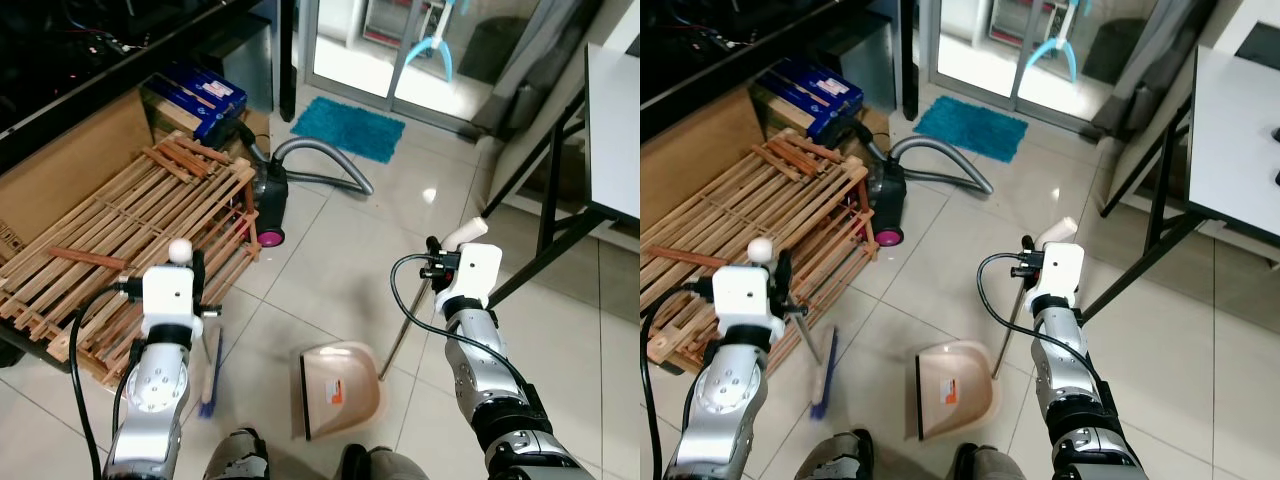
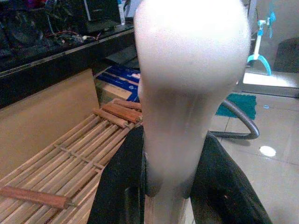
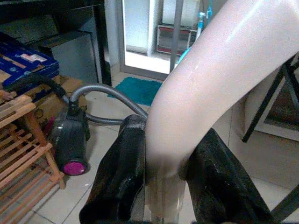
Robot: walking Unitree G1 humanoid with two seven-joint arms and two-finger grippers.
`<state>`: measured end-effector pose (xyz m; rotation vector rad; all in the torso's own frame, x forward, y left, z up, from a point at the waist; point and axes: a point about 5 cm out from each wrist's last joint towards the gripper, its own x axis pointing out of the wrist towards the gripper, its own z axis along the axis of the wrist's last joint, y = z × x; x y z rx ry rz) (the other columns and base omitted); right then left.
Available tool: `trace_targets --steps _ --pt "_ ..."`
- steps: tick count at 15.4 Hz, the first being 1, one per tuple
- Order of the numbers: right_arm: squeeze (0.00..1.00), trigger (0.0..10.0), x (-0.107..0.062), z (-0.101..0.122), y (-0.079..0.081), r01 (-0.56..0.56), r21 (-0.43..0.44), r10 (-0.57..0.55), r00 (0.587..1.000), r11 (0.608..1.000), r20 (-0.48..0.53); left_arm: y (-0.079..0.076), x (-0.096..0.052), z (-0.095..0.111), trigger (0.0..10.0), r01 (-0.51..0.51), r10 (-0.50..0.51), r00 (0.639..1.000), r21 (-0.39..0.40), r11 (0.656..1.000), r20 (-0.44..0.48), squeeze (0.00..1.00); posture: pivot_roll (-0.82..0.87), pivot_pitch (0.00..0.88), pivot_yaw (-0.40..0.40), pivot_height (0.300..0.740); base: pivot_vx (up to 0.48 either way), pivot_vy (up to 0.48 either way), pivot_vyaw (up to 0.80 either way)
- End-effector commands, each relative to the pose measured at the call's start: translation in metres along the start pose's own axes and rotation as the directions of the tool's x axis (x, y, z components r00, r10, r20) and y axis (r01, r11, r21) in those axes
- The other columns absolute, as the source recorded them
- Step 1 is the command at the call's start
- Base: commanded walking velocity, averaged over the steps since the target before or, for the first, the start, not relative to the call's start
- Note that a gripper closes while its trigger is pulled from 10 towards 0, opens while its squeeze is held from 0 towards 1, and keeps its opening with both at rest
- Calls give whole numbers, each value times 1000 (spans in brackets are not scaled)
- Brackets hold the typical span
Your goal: Sweep floor
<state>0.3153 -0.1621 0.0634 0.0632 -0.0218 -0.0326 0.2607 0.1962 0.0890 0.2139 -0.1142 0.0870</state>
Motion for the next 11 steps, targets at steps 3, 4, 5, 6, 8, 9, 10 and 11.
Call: trace_targets --steps 3,4,5,6,8,9,10,11 --pt "0 10000 -2 4 -9 40 10 -41 999 999 23 -3 2 5 10000 21 -21 1000 3 1000 16 0 63 176 -46 740 0 0 0" --pt "0 10000 -1 3 -10 39 28 -39 999 999 15 -4 2 3 10000 29 -29 1000 2 1000 -1 0 64 176 -46 740 0 0 0" --pt "0 10000 -1 4 -9 30 28 -30 999 999 14 -5 2 1 10000 33 -33 999 4 999 -11 0 62 173 -46 740 0 0 0" --pt "0 10000 0 4 -7 25 13 -25 1000 1000 11 -5 2 0 10000 29 -29 999 8 1000 -16 0 59 172 -45 740 0 0 0" --pt "0 10000 1 4 -13 58 45 -58 998 997 -2 -5 4 2 10000 27 -27 1000 8 1000 -4 0 57 171 -42 740 0 0 -678" --pt "0 10000 0 4 -14 64 43 -64 998 997 -1 -5 4 3 10000 26 -26 1000 8 1000 -2 0 55 173 -40 740 0 0 -800" --pt "0 10000 0 3 -18 77 42 -77 997 996 -6 -5 5 3 10000 28 -28 1000 7 1000 -1 0 52 175 -39 740 0 0 -800" --pt "0 10000 -1 2 -19 85 42 -84 996 996 -11 -5 4 3 10000 29 -29 1000 6 1000 -2 0 52 178 -40 740 0 0 -800"
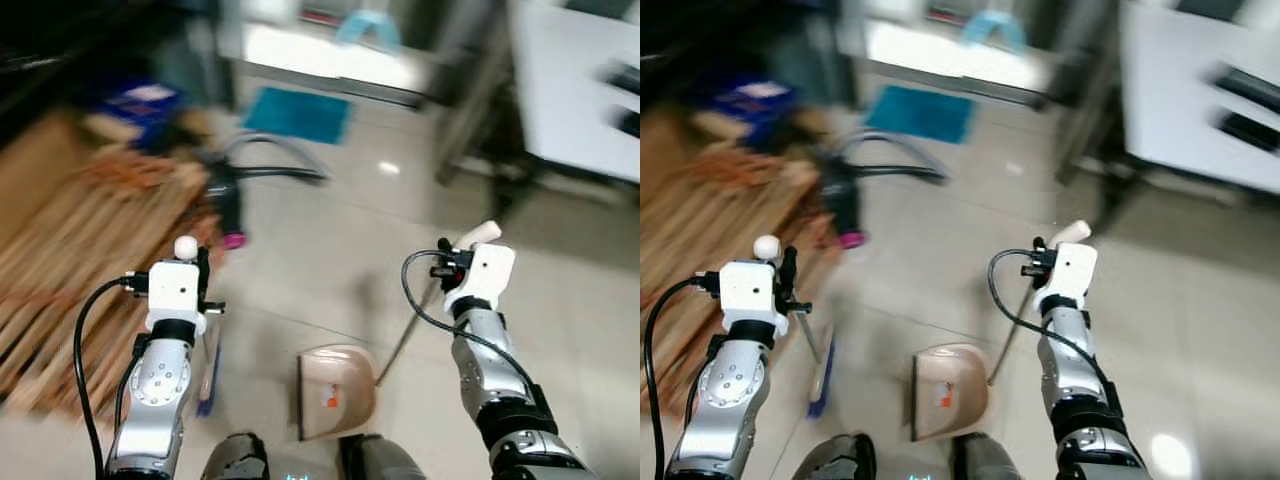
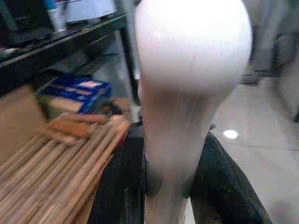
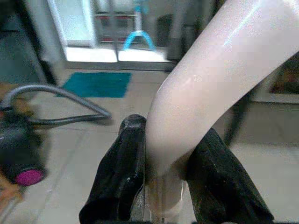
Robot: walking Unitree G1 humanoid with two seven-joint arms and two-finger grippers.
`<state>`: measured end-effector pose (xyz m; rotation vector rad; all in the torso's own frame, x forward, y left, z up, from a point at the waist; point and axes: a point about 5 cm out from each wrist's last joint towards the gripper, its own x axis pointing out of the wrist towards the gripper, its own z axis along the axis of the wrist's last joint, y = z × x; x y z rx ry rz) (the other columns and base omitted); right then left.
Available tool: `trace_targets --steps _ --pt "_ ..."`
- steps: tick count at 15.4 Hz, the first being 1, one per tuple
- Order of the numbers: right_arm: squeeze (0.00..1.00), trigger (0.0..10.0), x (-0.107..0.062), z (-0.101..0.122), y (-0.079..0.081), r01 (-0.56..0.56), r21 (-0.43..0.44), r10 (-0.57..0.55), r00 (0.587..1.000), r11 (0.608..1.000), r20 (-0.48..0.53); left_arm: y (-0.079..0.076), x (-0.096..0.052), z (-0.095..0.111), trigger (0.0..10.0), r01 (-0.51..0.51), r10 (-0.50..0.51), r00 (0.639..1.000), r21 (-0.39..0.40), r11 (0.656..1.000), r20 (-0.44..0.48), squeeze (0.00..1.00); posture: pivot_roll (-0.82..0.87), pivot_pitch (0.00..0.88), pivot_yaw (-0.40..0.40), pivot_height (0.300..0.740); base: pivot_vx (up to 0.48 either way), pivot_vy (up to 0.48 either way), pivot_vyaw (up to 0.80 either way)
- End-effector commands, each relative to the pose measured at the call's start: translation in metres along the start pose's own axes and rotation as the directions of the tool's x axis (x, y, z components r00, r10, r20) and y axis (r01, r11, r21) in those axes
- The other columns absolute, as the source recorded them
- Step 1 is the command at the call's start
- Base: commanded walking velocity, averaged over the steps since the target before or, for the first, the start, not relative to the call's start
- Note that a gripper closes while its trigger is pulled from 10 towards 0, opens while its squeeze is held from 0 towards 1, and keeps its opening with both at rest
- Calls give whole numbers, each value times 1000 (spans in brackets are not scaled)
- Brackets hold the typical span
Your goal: Sweep floor
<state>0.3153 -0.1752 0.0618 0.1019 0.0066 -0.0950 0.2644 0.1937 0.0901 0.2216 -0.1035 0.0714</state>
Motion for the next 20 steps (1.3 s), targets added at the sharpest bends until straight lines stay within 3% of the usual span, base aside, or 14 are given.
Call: trace_targets --steps 1,9,20 --pt "0 10000 -1 3 -6 19 10 -19 1000 1000 17 -3 0 1 10000 13 -13 1000 -1 1000 5 0 53 179 -41 740 0 0 -800" --pt "0 10000 3 21 -16 52 29 -54 995 998 80 1 3 4 10000 15 -15 1000 19 1000 5 0 55 170 -41 740 0 0 -800" --pt "0 10000 -6 26 -31 106 31 -108 990 994 95 -4 10 8 10000 43 -43 999 -12 999 13 0 36 147 -30 740 0 0 -800"
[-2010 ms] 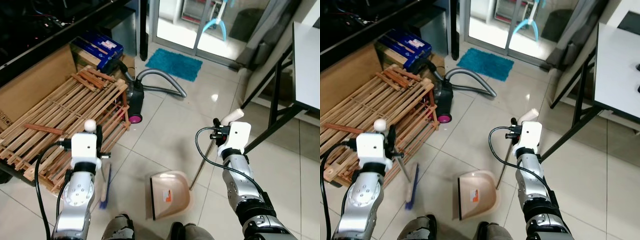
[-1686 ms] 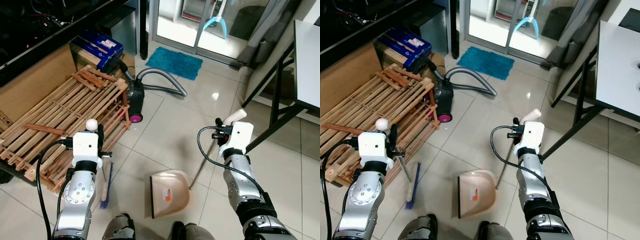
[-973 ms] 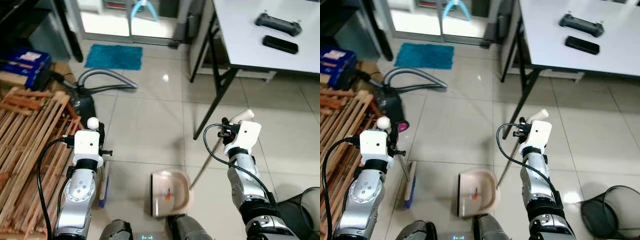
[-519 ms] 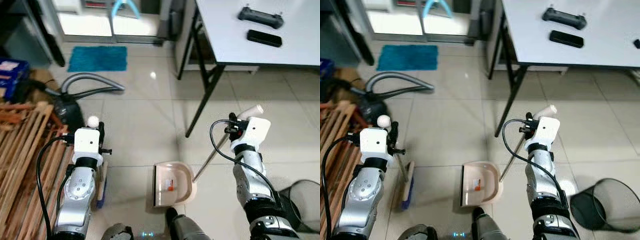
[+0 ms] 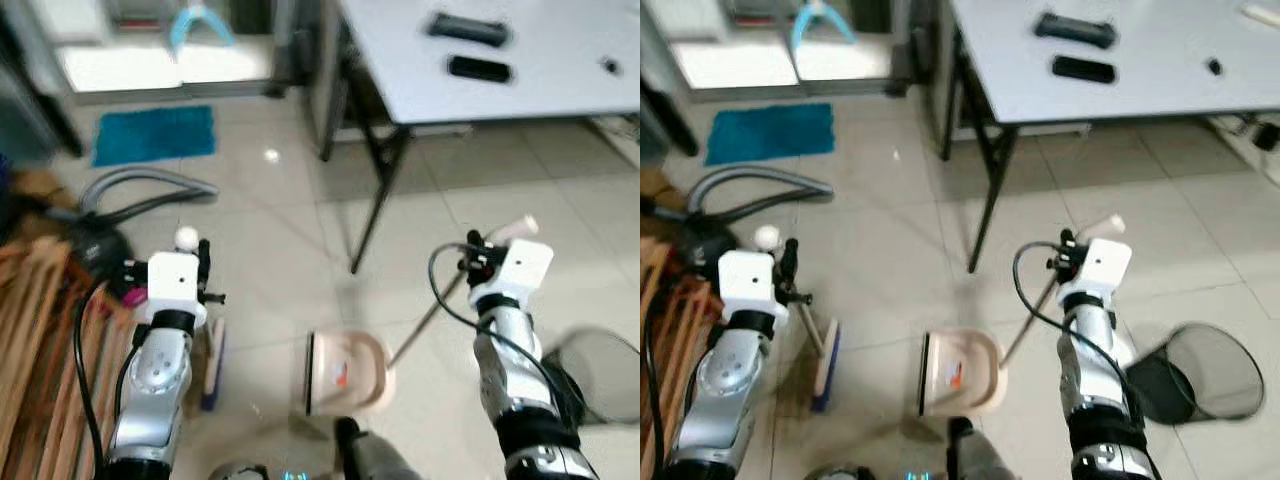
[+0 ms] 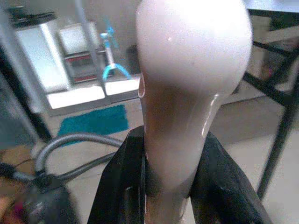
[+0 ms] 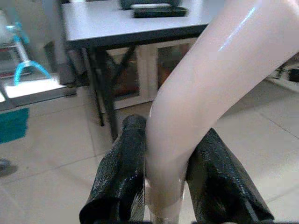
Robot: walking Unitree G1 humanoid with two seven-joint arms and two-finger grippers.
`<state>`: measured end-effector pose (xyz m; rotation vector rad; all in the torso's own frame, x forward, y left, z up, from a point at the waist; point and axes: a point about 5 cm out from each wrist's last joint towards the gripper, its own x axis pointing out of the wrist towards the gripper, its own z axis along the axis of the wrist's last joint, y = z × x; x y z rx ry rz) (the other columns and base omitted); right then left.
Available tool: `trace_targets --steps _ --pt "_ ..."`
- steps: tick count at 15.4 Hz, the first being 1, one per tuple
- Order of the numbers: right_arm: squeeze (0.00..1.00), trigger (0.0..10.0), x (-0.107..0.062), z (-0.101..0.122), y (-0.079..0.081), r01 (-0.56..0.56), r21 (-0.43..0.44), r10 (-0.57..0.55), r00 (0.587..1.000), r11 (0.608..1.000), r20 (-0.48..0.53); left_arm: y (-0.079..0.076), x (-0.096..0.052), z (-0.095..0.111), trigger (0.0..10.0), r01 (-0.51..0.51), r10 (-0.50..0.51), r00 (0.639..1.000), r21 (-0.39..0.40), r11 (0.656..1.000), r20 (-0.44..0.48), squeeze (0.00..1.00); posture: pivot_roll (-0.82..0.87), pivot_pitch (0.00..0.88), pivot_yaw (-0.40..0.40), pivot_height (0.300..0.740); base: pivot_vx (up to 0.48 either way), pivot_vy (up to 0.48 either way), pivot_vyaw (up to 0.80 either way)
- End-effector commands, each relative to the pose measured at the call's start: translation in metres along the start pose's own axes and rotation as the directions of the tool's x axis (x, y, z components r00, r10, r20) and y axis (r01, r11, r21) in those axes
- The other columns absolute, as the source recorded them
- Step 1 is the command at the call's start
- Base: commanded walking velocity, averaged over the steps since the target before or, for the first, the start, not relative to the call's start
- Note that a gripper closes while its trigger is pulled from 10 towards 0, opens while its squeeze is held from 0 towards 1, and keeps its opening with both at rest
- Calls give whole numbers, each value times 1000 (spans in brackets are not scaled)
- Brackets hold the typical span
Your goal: Sweep floor
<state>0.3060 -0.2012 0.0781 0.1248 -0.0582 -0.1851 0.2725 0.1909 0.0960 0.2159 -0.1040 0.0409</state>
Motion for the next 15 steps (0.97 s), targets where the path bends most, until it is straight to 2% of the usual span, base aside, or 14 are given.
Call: trace_targets --steps 1,4,6,9,11,15 --pt "0 10000 1 7 -7 25 -2 -25 999 1000 30 -4 2 2 10000 18 -18 1000 -7 1000 7 0 34 148 -29 740 0 0 -800" --pt "0 10000 -13 3 -12 63 4 -63 998 998 24 -9 3 2 10000 50 -50 999 -16 999 3 0 19 123 3 740 0 0 -800" --pt "0 10000 -32 -3 -26 149 14 -149 988 989 28 -20 15 6 10000 126 -125 992 -17 992 14 0 -24 104 83 740 0 0 -800" --pt "0 10000 -54 -7 -38 235 21 -235 971 972 29 -28 35 17 10000 192 -191 981 -10 981 44 0 -60 86 126 740 0 0 -800" --pt "0 10000 -57 -5 -40 245 18 -245 969 969 31 -27 38 18 10000 189 -188 981 -8 982 52 0 -60 77 111 740 0 0 -800" --pt "0 10000 -54 20 -43 230 -25 -227 970 973 88 -6 32 9 10000 71 -71 997 -1 997 42 0 -98 86 13 740 0 0 -800"
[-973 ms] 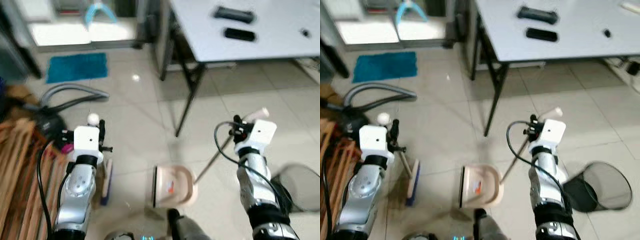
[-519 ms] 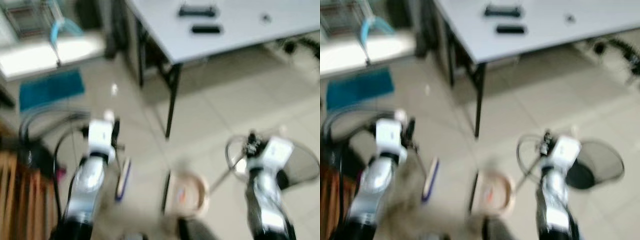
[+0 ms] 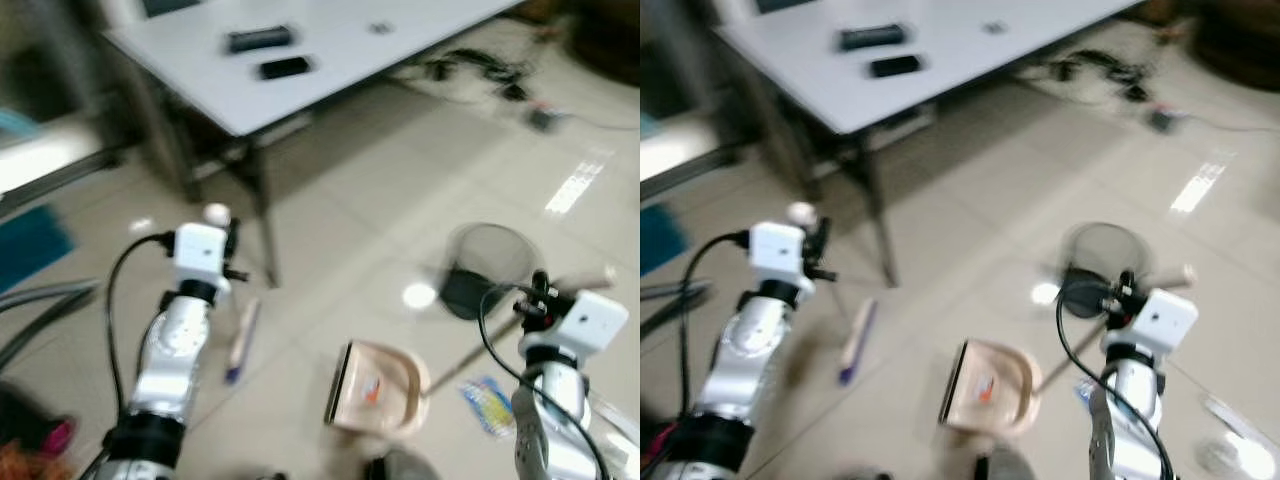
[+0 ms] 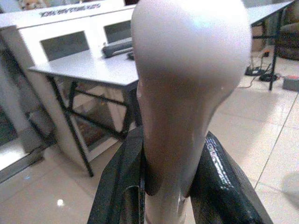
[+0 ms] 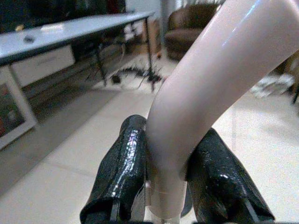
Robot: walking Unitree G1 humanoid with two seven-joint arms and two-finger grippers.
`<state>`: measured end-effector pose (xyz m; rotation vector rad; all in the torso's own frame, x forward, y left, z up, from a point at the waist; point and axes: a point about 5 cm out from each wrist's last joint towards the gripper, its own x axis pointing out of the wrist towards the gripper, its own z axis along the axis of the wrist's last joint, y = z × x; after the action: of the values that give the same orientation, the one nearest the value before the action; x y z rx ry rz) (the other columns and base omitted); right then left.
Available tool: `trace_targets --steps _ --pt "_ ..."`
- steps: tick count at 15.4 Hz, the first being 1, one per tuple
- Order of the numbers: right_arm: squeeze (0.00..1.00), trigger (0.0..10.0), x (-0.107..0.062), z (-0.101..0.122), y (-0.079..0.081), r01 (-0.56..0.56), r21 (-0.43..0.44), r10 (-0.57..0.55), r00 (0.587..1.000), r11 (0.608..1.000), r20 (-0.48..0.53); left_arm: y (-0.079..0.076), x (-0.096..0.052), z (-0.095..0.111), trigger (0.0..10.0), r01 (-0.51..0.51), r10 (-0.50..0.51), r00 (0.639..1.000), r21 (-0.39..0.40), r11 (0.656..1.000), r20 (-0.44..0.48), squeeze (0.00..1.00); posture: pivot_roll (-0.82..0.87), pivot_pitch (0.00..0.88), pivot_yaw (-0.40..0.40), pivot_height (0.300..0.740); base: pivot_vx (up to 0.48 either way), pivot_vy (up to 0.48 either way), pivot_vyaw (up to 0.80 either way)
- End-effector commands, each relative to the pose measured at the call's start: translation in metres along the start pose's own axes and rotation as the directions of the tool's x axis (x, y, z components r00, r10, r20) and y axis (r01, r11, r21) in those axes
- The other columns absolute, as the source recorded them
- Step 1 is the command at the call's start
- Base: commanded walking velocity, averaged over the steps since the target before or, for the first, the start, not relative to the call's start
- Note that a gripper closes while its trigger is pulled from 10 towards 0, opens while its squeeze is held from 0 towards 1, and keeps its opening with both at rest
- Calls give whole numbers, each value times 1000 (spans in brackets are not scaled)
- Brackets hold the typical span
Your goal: Sweep floor
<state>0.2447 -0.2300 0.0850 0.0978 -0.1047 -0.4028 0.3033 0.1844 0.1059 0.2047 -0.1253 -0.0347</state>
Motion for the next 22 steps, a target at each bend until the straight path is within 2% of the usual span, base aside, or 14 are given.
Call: trace_targets --steps 1,3,4,5,7,9,11,12,13,19,22 --pt "0 10000 1 12 -7 7 -28 -6 999 1000 34 5 -7 -3 10000 -35 35 999 20 999 2 0 -104 92 -2 740 0 0 -800" --pt "0 10000 2 20 -6 -19 -41 21 999 999 48 13 -22 -7 10000 -66 67 998 23 998 -14 0 -75 109 -1 740 0 0 -800" --pt "0 10000 3 18 -1 -40 -43 42 998 998 40 14 -24 -7 10000 -69 69 997 25 997 -16 0 -69 112 6 740 0 0 -800" --pt "0 10000 6 11 11 -82 -30 83 996 996 21 15 -26 -7 10000 -62 62 998 26 998 -18 0 -49 114 18 740 0 0 -800" --pt "0 10000 11 5 29 -125 0 125 992 992 -2 13 -22 -1 10000 -22 22 1000 25 999 -4 0 -32 117 17 740 0 0 -800" --pt "0 10000 16 11 45 -178 8 178 984 984 6 13 -11 18 10000 -32 31 998 17 999 58 0 -23 120 11 740 0 0 -800" --pt "0 10000 20 13 53 -204 1 204 979 979 23 10 -7 24 10000 -38 37 996 18 999 84 0 -22 117 9 740 0 0 -800" --pt "0 10000 20 14 54 -205 1 205 978 979 25 8 -7 24 10000 -33 32 996 12 999 81 0 -22 116 9 740 0 0 -800" --pt "0 10000 23 10 53 -200 2 200 980 980 13 0 -11 17 10000 8 -8 999 13 1000 51 0 -25 120 2 740 0 0 -800" --pt "0 10000 24 6 40 -168 -11 168 986 986 -10 -1 -12 16 10000 -8 9 999 -17 1000 47 0 -26 112 -8 740 0 0 -800" --pt "0 10000 22 4 39 -155 -7 155 988 988 -12 -2 -10 17 10000 5 -4 999 -20 1000 48 0 -30 106 1 740 0 365 -800"
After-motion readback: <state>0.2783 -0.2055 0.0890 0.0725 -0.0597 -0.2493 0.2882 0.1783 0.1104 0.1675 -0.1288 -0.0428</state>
